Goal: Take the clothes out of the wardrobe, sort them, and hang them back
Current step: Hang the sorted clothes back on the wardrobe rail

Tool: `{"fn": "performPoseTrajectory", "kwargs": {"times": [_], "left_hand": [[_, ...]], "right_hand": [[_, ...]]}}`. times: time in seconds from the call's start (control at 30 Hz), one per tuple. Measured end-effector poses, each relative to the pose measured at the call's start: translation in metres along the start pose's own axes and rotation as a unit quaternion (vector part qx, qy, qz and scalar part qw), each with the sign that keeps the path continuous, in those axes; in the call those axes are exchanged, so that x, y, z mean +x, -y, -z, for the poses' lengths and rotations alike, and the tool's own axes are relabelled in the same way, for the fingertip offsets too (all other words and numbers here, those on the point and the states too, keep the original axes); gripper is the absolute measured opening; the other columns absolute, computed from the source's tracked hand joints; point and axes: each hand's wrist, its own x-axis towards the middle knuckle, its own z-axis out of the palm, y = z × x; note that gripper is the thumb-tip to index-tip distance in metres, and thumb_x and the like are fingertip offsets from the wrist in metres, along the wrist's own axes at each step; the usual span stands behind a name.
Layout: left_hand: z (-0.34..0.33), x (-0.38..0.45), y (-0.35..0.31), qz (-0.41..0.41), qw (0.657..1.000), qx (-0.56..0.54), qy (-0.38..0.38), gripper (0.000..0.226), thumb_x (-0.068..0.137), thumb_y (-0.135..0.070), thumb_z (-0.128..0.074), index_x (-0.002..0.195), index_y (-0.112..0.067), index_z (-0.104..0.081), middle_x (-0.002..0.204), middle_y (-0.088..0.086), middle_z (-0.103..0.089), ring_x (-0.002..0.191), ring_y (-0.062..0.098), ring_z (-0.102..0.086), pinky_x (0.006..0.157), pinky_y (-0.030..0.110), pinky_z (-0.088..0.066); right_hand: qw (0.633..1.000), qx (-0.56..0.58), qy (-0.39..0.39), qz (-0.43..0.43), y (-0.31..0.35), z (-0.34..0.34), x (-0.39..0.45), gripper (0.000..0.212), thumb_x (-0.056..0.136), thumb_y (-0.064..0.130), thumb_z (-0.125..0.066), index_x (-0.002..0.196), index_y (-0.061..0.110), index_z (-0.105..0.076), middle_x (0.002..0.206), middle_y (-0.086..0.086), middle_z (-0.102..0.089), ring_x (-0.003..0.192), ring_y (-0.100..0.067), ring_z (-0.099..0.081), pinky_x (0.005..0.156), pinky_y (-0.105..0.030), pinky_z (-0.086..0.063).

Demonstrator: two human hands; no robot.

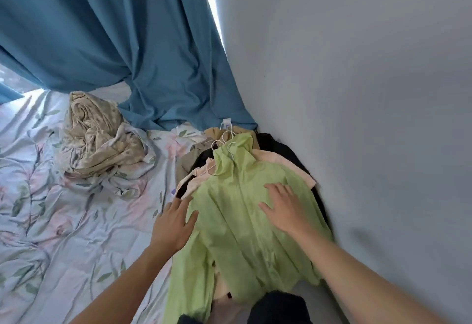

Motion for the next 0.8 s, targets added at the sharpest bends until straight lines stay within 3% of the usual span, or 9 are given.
{"fn": "performPoseTrajectory", "kwargs": {"times": [0.17, 0.3, 0.37, 0.47, 0.57, 0.67, 0.73, 0.8], "left_hand": [[-0.044, 0.115, -0.026, 0.057, 0.998, -0.009, 0.020, 0.057, 0.105, -0.056, -0.038, 0.155, -0.028, -0.037, 0.152, 0.000, -0.048, 0.140, 0.027, -0.046, 0.103, 0.045, -0.047], [-0.087, 0.195, -0.016, 0.073, 0.997, -0.035, 0.000, 0.060, 0.105, -0.052, -0.045, 0.158, -0.026, -0.034, 0.160, 0.004, -0.043, 0.143, 0.031, -0.046, 0.104, 0.047, -0.048], [-0.112, 0.219, -0.007, 0.075, 0.996, -0.042, 0.009, 0.063, 0.102, -0.059, -0.038, 0.156, -0.026, -0.037, 0.153, 0.006, -0.049, 0.142, 0.031, -0.045, 0.104, 0.049, -0.048], [-0.148, 0.231, -0.002, 0.079, 0.996, -0.035, 0.035, 0.068, 0.094, -0.063, -0.028, 0.156, -0.037, -0.037, 0.127, 0.004, -0.056, 0.124, 0.033, -0.053, 0.096, 0.049, -0.050], [-0.172, 0.230, -0.002, 0.089, 0.996, -0.005, -0.015, 0.055, 0.098, -0.048, -0.047, 0.151, -0.036, -0.040, 0.120, 0.002, -0.049, 0.113, 0.033, -0.054, 0.084, 0.049, -0.052], [-0.178, 0.226, -0.001, 0.097, 0.995, -0.019, -0.023, 0.058, 0.098, -0.038, -0.054, 0.152, -0.040, -0.034, 0.113, -0.002, -0.044, 0.103, 0.029, -0.056, 0.078, 0.047, -0.053], [-0.177, 0.221, 0.000, 0.092, 0.994, -0.039, -0.035, 0.042, 0.100, -0.035, -0.053, 0.140, -0.032, -0.044, 0.106, -0.002, -0.047, 0.098, 0.030, -0.058, 0.074, 0.046, -0.053], [-0.172, 0.215, 0.002, 0.077, 0.993, -0.061, -0.062, 0.022, 0.101, -0.031, -0.049, 0.121, -0.024, -0.053, 0.102, 0.000, -0.055, 0.095, 0.031, -0.060, 0.072, 0.048, -0.053]], "right_hand": [[0.996, -0.046, 0.038, 0.059, -0.057, -0.009, 0.123, 0.059, 0.101, 0.053, -0.053, 0.150, 0.021, -0.044, 0.148, 0.000, -0.049, 0.135, -0.027, -0.043, 0.106, -0.044, -0.044], [0.993, -0.063, 0.041, 0.089, -0.078, -0.043, 0.205, 0.058, 0.101, 0.055, -0.051, 0.148, 0.024, -0.040, 0.151, -0.002, -0.045, 0.139, -0.029, -0.041, 0.105, -0.046, -0.044], [0.992, -0.065, 0.057, 0.095, -0.089, -0.065, 0.229, 0.057, 0.102, 0.056, -0.049, 0.148, 0.025, -0.040, 0.153, -0.001, -0.044, 0.140, -0.026, -0.042, 0.104, -0.047, -0.045], [0.991, -0.071, 0.063, 0.098, -0.102, -0.097, 0.245, 0.053, 0.102, 0.056, -0.050, 0.142, 0.021, -0.047, 0.145, -0.004, -0.050, 0.131, -0.029, -0.050, 0.099, -0.047, -0.047], [0.992, -0.043, 0.027, 0.119, -0.110, -0.114, 0.246, 0.038, 0.102, 0.049, -0.055, 0.124, 0.018, -0.052, 0.122, -0.003, -0.058, 0.111, -0.028, -0.059, 0.085, -0.044, -0.048], [0.988, -0.007, -0.010, 0.155, -0.113, -0.114, 0.242, 0.027, 0.101, 0.043, -0.060, 0.111, 0.019, -0.053, 0.106, 0.002, -0.058, 0.092, -0.024, -0.060, 0.069, -0.039, -0.044], [0.984, 0.024, -0.026, 0.175, -0.110, -0.107, 0.240, 0.024, 0.100, 0.043, -0.062, 0.107, 0.020, -0.055, 0.104, 0.006, -0.059, 0.086, -0.020, -0.060, 0.065, -0.037, -0.043], [0.980, 0.066, -0.032, 0.185, -0.103, -0.096, 0.242, 0.023, 0.100, 0.044, -0.061, 0.108, 0.023, -0.057, 0.109, 0.010, -0.060, 0.092, -0.014, -0.060, 0.070, -0.035, -0.049]]}}
